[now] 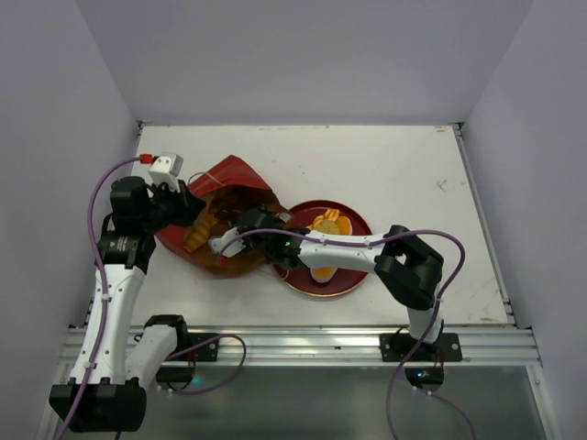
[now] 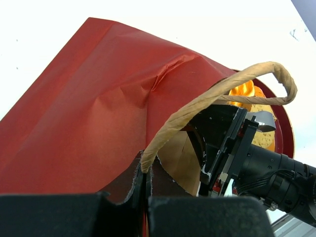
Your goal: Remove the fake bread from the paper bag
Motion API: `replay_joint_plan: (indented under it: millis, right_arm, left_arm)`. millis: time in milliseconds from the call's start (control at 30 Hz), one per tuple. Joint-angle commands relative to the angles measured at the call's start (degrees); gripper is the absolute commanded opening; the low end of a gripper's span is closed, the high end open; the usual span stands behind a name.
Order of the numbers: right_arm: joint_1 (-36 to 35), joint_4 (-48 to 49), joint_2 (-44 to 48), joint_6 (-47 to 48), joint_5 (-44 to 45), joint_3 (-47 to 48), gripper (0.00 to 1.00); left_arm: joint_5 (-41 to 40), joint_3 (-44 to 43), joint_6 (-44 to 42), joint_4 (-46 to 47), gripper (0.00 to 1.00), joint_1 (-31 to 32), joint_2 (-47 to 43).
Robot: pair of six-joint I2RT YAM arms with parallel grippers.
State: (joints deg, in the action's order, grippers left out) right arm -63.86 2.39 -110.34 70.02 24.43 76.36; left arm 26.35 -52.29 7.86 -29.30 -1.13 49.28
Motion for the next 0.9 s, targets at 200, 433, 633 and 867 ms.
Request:
replay_joint_plan:
  millis: [200,433,633,867]
  right_arm:
    - [-0.48,-0.90,0.66,3.63,-1.75,1.34,0.46]
    - [-1.09,-1.78,0.13,3.72,-2.19,3.44,0.47]
    - [-1.62,-1.25,-0.22,4.86,-1.93,3.80,0.47]
    - [-2.06,-0.37,-0.40,6.97,-2.01,1.87,0.48]
  left_arm:
    - [3.36,-2.73,-0.03,0.03,0.00,-0.46,0.56]
    - [4.24,-2.29,-0.12,-0.06,0.00,-0.37,0.73]
    - [4.59,-1.76,-0.21,-0.14,0.00,-0.46,0.38]
    - [4.68,-2.02,-0.39,-0.32,0.00,-0.46,0.47]
